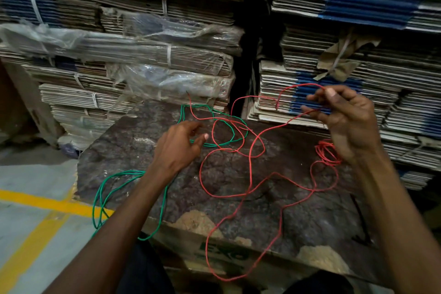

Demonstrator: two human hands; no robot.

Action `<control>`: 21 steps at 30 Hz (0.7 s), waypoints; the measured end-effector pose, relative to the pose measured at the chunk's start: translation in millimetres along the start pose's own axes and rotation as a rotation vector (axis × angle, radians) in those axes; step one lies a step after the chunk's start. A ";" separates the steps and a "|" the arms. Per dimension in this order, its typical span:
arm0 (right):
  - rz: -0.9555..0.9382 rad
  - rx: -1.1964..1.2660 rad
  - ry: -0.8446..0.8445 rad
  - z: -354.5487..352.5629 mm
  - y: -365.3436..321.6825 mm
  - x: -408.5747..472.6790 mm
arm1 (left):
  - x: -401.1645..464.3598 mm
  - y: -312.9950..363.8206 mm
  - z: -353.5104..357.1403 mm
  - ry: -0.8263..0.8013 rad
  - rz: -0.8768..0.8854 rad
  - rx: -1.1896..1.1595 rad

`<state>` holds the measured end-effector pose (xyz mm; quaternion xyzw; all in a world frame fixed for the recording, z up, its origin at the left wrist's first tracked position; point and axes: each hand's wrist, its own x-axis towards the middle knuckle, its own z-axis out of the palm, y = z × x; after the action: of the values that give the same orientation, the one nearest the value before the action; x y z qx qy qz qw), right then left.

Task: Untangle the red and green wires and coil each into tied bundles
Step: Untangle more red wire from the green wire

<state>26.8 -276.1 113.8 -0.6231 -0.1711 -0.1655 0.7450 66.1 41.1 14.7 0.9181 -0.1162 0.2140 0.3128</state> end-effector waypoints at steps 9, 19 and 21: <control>0.082 -0.287 -0.116 -17.4 11.5 -23.0 | 4.3 37.7 6.7 -0.080 0.033 -0.112; 0.197 -1.204 0.000 -33.7 62.6 -3.2 | -1.4 30.6 20.0 -0.098 0.068 -0.134; 0.099 -1.239 0.115 -28.0 68.1 14.6 | 1.2 27.5 22.1 -0.101 0.065 -0.129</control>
<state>72.4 -292.7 56.6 -0.9367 0.0263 -0.2327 0.2601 64.7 5.8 14.0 0.9014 -0.1750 0.1696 0.3578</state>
